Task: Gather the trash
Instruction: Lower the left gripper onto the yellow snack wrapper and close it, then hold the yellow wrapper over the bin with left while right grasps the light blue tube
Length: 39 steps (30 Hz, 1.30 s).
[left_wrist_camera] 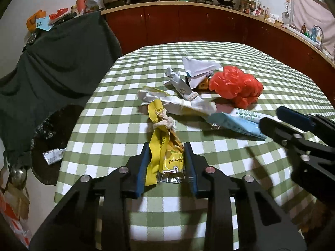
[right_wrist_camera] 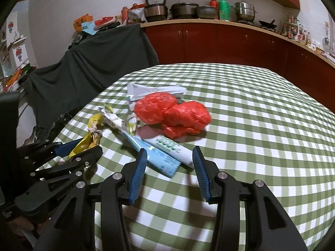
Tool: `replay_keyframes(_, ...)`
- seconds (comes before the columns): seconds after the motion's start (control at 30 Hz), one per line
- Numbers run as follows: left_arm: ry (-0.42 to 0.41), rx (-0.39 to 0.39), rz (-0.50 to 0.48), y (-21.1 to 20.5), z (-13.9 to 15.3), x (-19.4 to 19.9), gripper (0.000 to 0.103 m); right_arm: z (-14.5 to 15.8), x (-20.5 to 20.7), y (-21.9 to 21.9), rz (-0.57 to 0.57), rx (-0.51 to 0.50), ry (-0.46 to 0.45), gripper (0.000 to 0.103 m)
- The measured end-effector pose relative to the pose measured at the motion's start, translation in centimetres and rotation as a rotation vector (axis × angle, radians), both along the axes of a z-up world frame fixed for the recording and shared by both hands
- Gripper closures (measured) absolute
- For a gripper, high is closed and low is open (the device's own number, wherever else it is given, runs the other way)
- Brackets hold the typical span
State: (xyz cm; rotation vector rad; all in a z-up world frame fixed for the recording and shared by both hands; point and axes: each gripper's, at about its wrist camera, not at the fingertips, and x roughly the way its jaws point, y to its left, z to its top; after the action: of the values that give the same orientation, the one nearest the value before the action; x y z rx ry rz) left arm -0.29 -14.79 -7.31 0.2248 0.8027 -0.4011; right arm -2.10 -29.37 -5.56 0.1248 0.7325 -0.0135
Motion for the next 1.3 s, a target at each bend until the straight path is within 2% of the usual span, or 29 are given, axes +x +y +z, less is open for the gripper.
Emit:
replay_keyframes(0.1, -0.023, 0.020, -0.005, 0.5, 0.3, -0.3, 0.072, -0.3, 0.5, 0.9, 0.026, -0.005, 0.018, 0.058)
replay_keyframes(0.3, -0.022, 0.011, 0.031, 2.8, 0.8, 0.2, 0.072, -1.1, 1.4, 1.9, 0.064, -0.019, 0.055, 0.058)
replay_keyframes(0.63, -0.058, 0.020, 0.120, 7.1, 2.0, 1.5, 0.072, 0.1, 2.1, 3.8, 0.092, -0.029, 0.026, 0.058)
replay_keyframes(0.83, -0.073, 0.021, 0.155, 8.8, 2.4, 1.9, 0.072, -0.1, 2.6, 3.9, 0.098, -0.050, 0.050, 0.058)
replay_keyframes(1.03, -0.066, 0.017, 0.171, 9.4, 2.2, 1.9, 0.072, -1.2, 2.2, 2.8, 0.090, -0.066, 0.098, 0.058)
replay_keyframes(1.3, -0.071, 0.020, 0.166, 9.1, 2.2, 1.8, 0.072, -1.1, 2.2, 2.7, 0.114, -0.085, 0.103, 0.058)
